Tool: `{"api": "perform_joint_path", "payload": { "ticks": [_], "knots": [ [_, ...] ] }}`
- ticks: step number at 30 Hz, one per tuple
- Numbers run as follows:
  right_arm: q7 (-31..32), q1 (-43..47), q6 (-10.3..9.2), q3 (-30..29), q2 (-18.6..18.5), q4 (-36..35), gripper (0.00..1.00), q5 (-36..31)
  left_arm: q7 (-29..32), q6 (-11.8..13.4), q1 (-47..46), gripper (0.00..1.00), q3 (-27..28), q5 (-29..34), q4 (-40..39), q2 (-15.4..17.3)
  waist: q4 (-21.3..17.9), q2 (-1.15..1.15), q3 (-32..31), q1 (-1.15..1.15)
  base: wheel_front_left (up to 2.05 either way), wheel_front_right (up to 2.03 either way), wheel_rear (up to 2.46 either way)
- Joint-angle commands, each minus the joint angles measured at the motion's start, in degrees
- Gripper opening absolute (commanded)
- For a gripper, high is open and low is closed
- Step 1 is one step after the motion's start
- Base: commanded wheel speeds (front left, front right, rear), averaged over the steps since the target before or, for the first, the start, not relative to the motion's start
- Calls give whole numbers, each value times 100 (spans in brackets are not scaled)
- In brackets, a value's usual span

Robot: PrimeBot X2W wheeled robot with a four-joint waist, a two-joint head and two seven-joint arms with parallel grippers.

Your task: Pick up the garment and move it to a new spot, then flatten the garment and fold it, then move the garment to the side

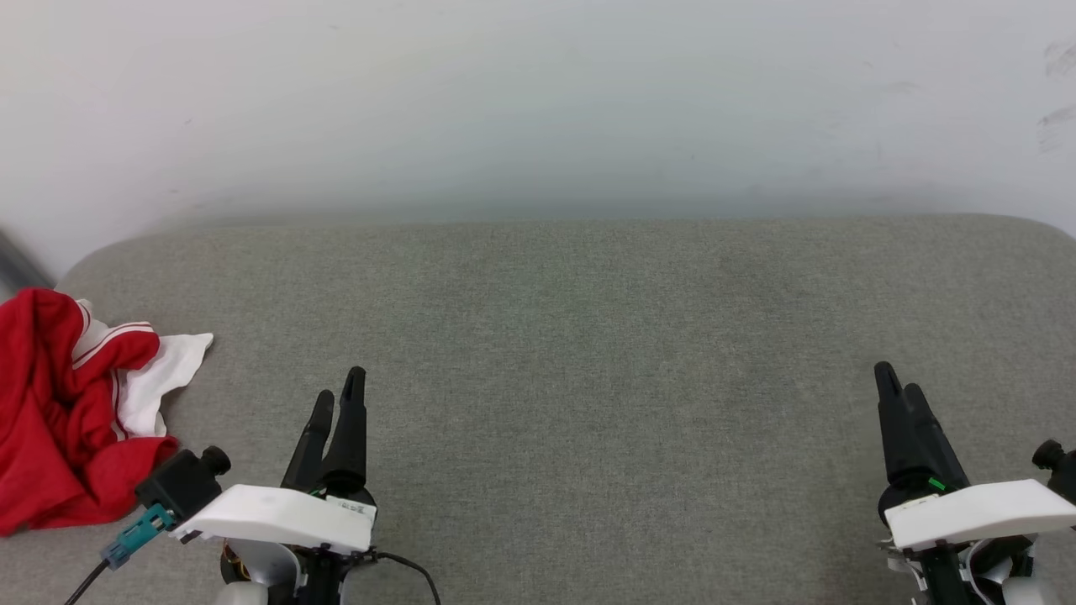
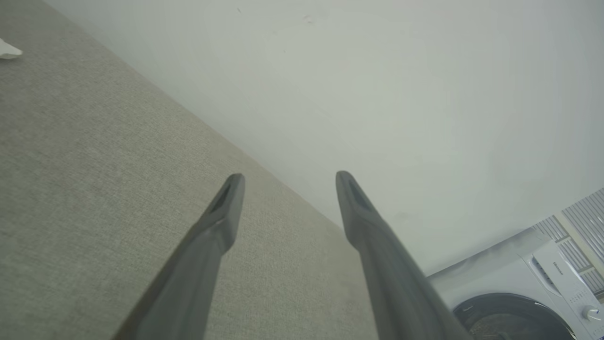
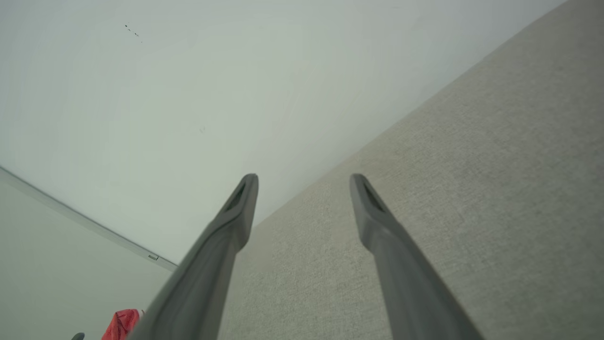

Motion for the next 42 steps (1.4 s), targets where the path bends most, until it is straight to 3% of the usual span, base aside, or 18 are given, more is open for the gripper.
{"api": "perform_joint_path", "payload": {
  "ticks": [1,10,19,42],
  "knots": [
    [-50,-11,1,-10,4,-81,100,-295,-54,-3,-134,100,-33,279,-52,51,1,0,-2,0,0,0,0],
    [-81,-1,1,62,49,-126,100,-1554,-216,140,-148,100,-124,1555,-21,102,7,0,-11,0,0,0,0],
    [-66,42,1,73,70,-205,100,-2410,-362,280,-152,100,-292,2423,22,213,11,0,-29,0,0,0,0],
    [-95,162,0,13,173,-350,100,-3934,-688,638,-171,100,-679,3829,167,429,23,0,-45,0,0,0,0]
  ]
}}
